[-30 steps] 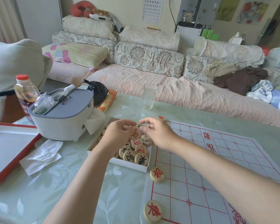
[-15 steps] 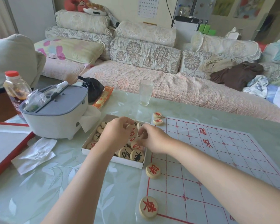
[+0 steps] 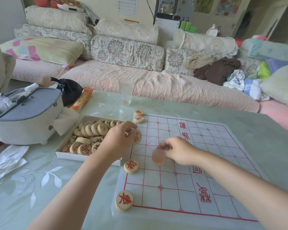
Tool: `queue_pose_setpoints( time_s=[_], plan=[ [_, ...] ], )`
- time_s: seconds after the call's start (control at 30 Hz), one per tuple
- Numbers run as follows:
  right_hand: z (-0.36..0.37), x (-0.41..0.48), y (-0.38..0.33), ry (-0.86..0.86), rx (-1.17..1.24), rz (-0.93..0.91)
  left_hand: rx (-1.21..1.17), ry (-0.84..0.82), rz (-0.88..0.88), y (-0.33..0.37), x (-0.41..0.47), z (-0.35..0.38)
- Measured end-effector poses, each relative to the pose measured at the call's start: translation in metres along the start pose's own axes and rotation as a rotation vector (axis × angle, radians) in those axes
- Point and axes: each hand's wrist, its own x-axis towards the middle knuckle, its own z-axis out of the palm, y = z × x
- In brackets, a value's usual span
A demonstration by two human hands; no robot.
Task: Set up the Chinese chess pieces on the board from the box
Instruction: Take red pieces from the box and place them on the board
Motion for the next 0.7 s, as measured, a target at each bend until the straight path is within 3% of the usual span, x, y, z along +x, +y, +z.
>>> queue_pose_setpoints(
  time_s=[0.1, 0.33, 0.47, 0.7],
  plan=[
    [0.004, -0.027, 0.009, -0.121, 0.067, 0.003, 0.011, -0.038, 0.035, 0.010, -0.009, 0.012],
    [0.019, -0.050, 0.015, -0.200, 0.053, -0.028, 0.025, -0.100, 0.062, 0.022, -0.031, 0.024],
    [0.020, -0.054, 0.013, -0.153, -0.089, -0.046, 0.024, -0.117, 0.057, 0.024, -0.037, 0.025],
    [0.018, -0.050, 0.007, 0.082, 0.051, -0.133, -0.129, -0.118, -0.008, 0.031, -0.036, 0.025]
  ],
)
